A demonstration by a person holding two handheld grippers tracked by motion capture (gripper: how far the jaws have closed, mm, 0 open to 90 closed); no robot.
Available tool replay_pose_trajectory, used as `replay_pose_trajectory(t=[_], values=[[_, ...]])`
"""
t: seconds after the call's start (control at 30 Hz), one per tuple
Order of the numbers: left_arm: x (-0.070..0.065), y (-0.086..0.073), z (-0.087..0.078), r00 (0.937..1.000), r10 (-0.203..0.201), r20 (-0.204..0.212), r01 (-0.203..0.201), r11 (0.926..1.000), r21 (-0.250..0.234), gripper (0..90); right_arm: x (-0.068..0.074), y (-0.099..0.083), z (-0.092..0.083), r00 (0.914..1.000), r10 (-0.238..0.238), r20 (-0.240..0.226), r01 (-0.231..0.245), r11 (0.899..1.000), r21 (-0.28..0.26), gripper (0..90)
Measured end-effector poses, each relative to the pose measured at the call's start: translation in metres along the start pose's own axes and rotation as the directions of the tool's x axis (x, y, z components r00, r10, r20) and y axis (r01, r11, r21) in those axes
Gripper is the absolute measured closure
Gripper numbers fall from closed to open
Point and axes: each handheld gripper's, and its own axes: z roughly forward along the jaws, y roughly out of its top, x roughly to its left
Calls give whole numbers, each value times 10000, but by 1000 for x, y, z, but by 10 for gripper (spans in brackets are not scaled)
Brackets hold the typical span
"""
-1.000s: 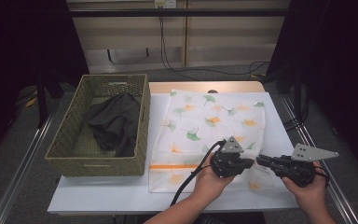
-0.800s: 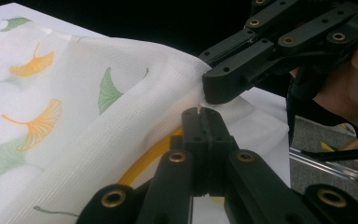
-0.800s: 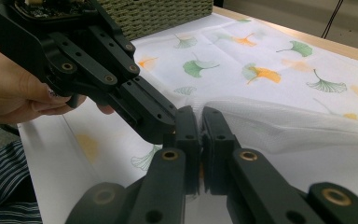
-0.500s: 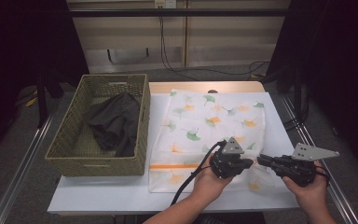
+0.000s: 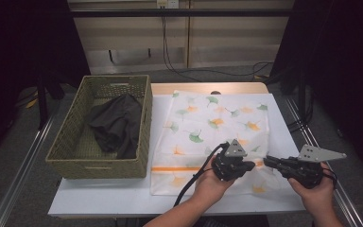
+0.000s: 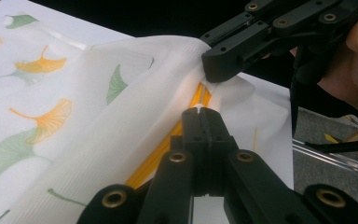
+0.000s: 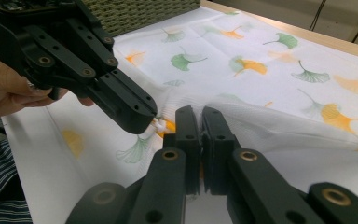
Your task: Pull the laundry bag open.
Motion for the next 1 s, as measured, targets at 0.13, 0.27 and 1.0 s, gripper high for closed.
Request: replay_pose_trajectory(t=[0.13,0.27,1.0], values=[[1,-1,-1,10000,20,70,-20,10000,-48,900,-3,-1,-1,9998,139,133,-140,9999,39,868],[3,-2,-2,10000,16,29,-16,10000,8,900,-3,-1,-1,9994,93,320,-97,9999,118,868],[12,-8,-18,9998,-135,-141,136,9999,12,900,-12,-5,-1,9913,189,1302,-261,9982,538,870]])
